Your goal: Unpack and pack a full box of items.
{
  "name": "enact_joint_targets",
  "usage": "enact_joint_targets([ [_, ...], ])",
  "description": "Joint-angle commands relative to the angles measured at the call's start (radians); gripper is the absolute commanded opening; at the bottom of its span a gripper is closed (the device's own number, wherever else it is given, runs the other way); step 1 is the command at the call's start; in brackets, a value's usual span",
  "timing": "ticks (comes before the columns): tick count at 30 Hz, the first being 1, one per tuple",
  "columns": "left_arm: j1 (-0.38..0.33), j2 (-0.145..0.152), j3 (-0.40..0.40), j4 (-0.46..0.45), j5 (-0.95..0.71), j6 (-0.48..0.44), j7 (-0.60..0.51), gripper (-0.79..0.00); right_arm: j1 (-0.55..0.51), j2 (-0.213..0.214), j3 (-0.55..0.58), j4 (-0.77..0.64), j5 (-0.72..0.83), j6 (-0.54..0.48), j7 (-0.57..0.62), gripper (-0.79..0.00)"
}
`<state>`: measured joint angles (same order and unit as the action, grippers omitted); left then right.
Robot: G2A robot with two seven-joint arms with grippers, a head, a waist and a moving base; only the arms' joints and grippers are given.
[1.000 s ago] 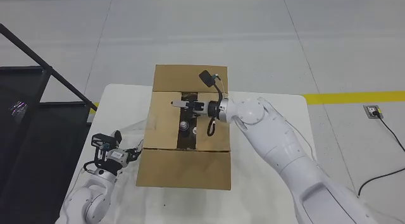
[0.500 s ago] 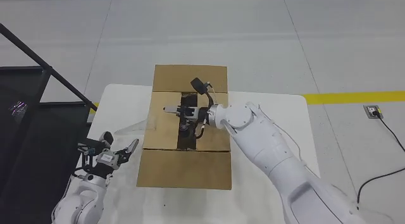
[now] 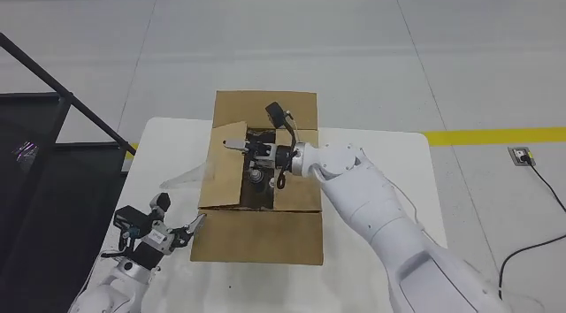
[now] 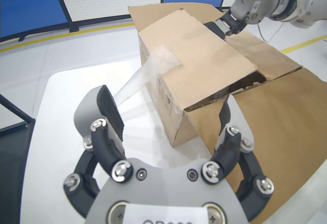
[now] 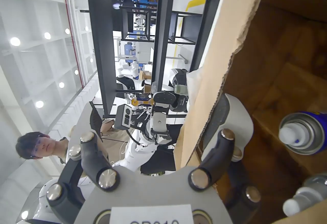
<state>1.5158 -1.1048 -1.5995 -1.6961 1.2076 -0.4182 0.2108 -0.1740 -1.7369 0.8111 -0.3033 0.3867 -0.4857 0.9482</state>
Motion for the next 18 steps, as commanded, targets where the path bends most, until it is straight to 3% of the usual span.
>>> enact_joint_targets([
  [1,-0.003,-0.001,0.011,-0.009,0.014,0.003,-0.007,0.0,-0.001,-0.005,0.004,-0.009,0.007,-0.017,-0.002,0.0],
  [12,-0.073,-0.016,0.074,-0.021,0.007,0.113,-0.041,0.0,-0.013,-0.038,0.017,-0.067,0.043,-0.131,-0.03,0.0],
  [18,-0.102,-0.026,0.06,-0.022,-0.068,0.221,-0.061,0.0,-0.009,-0.054,0.016,-0.07,0.059,-0.143,0.042,0.0],
])
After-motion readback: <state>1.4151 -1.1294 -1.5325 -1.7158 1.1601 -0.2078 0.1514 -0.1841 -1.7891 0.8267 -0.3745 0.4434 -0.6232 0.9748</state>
